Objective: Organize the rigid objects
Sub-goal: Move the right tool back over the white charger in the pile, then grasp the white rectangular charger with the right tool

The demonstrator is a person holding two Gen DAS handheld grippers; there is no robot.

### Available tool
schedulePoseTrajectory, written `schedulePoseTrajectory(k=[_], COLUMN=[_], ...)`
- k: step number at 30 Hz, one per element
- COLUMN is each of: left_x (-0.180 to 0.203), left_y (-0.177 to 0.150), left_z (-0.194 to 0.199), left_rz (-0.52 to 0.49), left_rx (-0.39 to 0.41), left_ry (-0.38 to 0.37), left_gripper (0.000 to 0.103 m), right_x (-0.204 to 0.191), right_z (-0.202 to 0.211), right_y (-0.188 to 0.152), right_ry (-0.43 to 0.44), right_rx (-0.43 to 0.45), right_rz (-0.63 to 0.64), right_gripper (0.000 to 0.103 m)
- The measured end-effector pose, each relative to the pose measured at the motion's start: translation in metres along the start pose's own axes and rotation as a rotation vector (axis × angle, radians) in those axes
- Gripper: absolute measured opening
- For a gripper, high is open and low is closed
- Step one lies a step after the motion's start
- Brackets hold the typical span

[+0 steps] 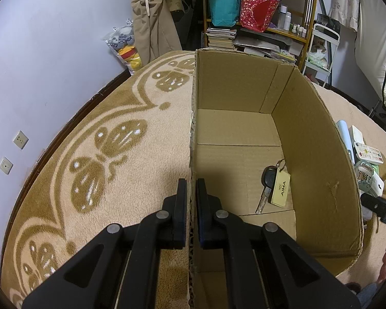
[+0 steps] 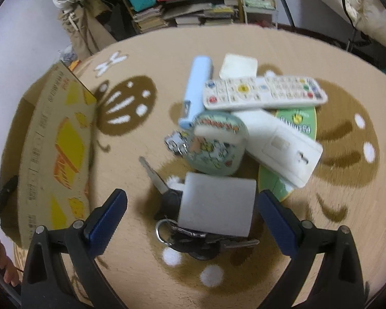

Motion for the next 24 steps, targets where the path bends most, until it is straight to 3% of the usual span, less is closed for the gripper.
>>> schedulePoseTrajectory(k=[6,13,18,24], left_x=[0.0,0.0,0.0,-0.001], left_y=[0.0,-0.001,-0.001,-0.001], left_z=[0.0,-0.001,-0.001,-0.001], left_rz=[-0.001,-0.003,-0.003,-0.002], left_rx=[0.0,0.001,0.001,0.002], left_ry=[0.0,0.001,0.002,0.001], left_gripper=[0.007,0.007,0.007,0.007], right_x=[0.012,0.025,0.027,0.026], right_z=[-0.013,-0.024,-0.022,-0.014], right_y=[-0.015,-0.025,-0.026,-0.023], right_ry=[-0.049,-0.065,-0.098,-0.136], right_rx=[-0.049,-0.097,-0.073,-0.063], right_rz=[-0.021,-0.076,-0.058,-0.025], right_gripper=[0.08,0.078,0.068,0.068])
Point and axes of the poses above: each gripper's, at about its wrist camera, not at the fingertips, and z roughly against the way its jaws point, x to its right, y to its top, the point moved 9 cm from there along -z, roughly the way its jaws point, and after that the axes turned 9 degrees about x, right-handed, at the moved point
